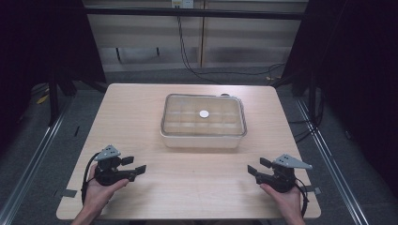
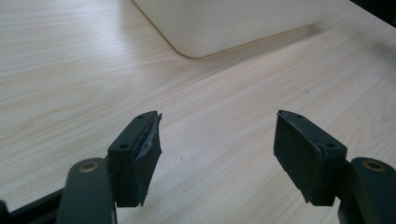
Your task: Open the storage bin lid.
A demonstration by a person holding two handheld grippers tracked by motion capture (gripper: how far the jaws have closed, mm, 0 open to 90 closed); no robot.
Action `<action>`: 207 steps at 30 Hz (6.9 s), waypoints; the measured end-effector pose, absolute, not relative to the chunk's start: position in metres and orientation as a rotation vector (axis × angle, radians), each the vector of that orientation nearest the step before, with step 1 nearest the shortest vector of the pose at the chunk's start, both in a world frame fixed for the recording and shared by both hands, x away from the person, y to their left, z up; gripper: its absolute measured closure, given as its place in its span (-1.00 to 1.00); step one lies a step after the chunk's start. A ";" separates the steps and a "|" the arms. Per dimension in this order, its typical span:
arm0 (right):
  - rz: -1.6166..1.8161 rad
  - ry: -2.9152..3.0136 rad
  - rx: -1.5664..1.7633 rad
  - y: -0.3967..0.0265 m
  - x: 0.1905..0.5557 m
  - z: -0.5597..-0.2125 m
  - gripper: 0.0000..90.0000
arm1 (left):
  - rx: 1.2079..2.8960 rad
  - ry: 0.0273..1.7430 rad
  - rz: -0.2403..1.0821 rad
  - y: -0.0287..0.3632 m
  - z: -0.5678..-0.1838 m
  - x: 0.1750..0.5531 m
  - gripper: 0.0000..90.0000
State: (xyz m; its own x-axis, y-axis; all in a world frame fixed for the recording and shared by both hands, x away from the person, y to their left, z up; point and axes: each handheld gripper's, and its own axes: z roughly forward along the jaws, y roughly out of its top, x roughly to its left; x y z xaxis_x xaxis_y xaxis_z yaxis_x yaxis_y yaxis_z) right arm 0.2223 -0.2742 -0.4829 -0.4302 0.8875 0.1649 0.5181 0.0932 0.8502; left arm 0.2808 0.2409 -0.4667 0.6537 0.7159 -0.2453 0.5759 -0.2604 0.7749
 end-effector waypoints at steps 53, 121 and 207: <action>1.377 2.131 1.386 -0.267 0.259 -0.435 -0.25 | 1.967 0.952 0.184 0.207 -0.439 0.310 -0.29; 1.187 2.247 1.525 -0.259 0.401 -0.442 -0.56 | 1.984 1.023 0.160 0.169 -0.437 0.427 -0.48; 1.386 2.036 1.595 -0.257 0.411 -0.440 -0.19 | 1.934 1.005 0.087 0.159 -0.443 0.444 -0.22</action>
State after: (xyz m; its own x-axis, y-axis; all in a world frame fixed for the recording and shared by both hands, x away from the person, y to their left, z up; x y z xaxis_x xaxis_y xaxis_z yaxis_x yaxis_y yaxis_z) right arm 0.4108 -0.2571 -0.4403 -0.3941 0.8436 0.3648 0.6490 -0.0256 0.7604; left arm 0.4443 0.1587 -0.4433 0.6637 0.6752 -0.3219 0.6100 -0.2395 0.7554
